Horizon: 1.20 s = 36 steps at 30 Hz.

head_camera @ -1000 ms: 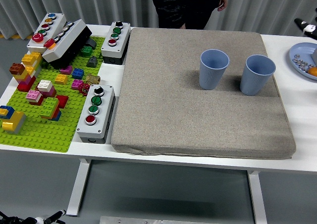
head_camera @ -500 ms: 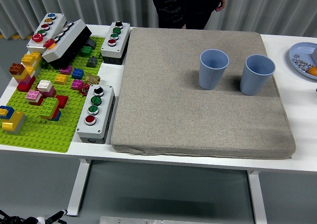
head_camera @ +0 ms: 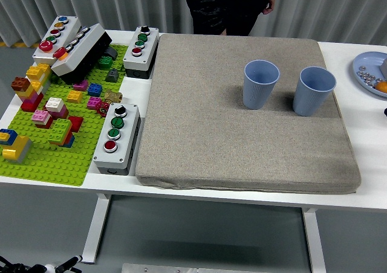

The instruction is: Pick cup pour cup place

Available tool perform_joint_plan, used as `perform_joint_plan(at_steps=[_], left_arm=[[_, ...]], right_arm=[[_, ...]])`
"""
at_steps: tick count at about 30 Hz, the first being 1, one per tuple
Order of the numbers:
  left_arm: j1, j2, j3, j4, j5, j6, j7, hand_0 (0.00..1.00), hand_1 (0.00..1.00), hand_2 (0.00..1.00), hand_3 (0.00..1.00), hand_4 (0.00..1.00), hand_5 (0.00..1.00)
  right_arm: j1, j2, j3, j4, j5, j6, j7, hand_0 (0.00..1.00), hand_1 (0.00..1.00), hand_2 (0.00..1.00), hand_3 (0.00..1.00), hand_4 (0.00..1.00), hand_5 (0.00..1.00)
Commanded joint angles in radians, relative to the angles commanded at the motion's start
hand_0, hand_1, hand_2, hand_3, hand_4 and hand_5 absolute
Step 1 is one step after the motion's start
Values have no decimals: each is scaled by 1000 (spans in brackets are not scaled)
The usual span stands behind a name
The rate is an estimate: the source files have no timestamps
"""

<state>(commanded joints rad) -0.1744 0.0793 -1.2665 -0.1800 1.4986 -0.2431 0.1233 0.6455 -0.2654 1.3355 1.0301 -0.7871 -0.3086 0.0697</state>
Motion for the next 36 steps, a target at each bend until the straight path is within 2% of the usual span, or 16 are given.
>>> perform_joint_plan(at_steps=[36], left_arm=[[10, 0, -4, 0, -12, 7, 2, 854, 871, 883, 770, 599, 998]], right_arm=[[-5, -4, -9, 6, 2, 3, -1, 951, 840, 835, 817, 743, 998]])
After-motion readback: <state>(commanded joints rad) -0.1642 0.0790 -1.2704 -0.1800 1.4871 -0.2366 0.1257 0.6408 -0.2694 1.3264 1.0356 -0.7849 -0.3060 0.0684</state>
